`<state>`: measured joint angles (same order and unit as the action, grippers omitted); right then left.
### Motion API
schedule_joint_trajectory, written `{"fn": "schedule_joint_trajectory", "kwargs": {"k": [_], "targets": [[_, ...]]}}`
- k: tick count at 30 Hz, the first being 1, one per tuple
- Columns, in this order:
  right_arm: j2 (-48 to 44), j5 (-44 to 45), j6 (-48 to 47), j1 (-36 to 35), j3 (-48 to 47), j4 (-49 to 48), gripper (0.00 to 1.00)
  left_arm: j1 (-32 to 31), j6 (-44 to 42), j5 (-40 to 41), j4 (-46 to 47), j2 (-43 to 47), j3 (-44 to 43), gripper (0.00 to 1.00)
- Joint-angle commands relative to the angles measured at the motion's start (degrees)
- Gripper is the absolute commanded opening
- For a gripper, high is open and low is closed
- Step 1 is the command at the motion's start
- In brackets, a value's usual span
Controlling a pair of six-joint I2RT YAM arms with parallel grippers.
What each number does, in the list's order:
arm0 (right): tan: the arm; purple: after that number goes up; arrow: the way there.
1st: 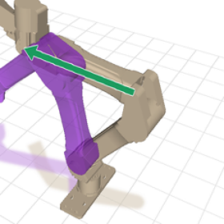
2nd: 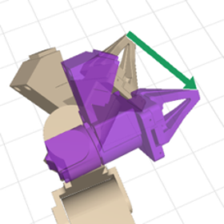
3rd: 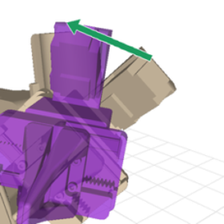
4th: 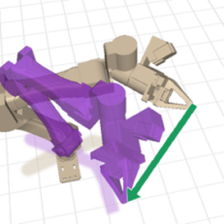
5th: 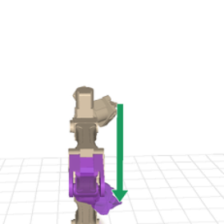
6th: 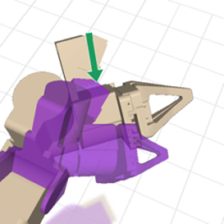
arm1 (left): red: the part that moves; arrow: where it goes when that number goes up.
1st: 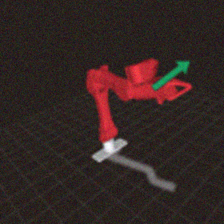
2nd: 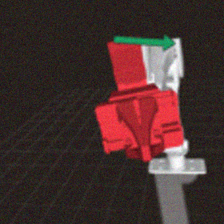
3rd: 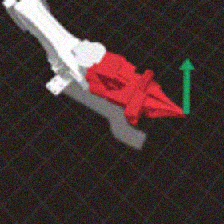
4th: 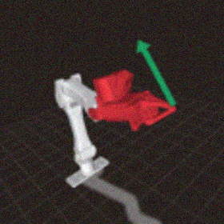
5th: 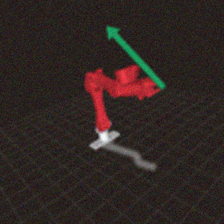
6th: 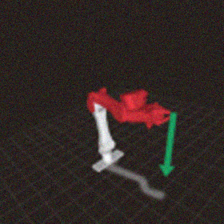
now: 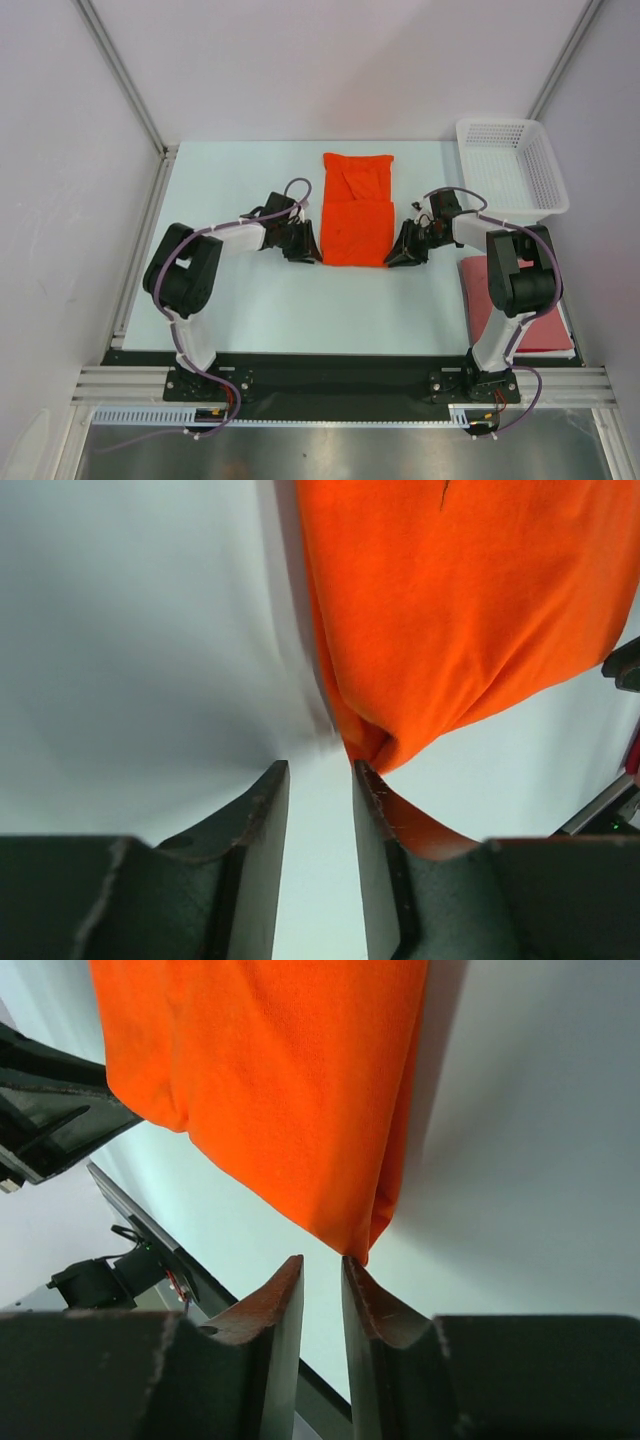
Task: Fold and stack the t-shirts
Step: Fold the tshirt
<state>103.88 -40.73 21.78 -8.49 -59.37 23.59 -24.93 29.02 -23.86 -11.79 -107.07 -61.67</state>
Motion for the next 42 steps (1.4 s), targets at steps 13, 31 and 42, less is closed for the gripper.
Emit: {"fn": "schedule_joint_trajectory", "kwargs": {"k": [13, 31, 42], "targets": [[1.2, -0.7, -0.8, 0.7, -1.2, -2.9, 0.39, 0.4, 3.4, -4.2, 6.3, 4.1, 0.1, 0.46], [2.9, 0.0, -1.0, 0.8, -2.1, -2.4, 0.41, 0.3, 3.9, -6.0, 3.5, -2.6, -3.7, 0.27], [4.1, 3.5, 1.1, 0.8, -0.2, -3.0, 0.0, 0.4, 0.1, -3.0, -2.9, -4.3, -4.9, 0.0]]}}
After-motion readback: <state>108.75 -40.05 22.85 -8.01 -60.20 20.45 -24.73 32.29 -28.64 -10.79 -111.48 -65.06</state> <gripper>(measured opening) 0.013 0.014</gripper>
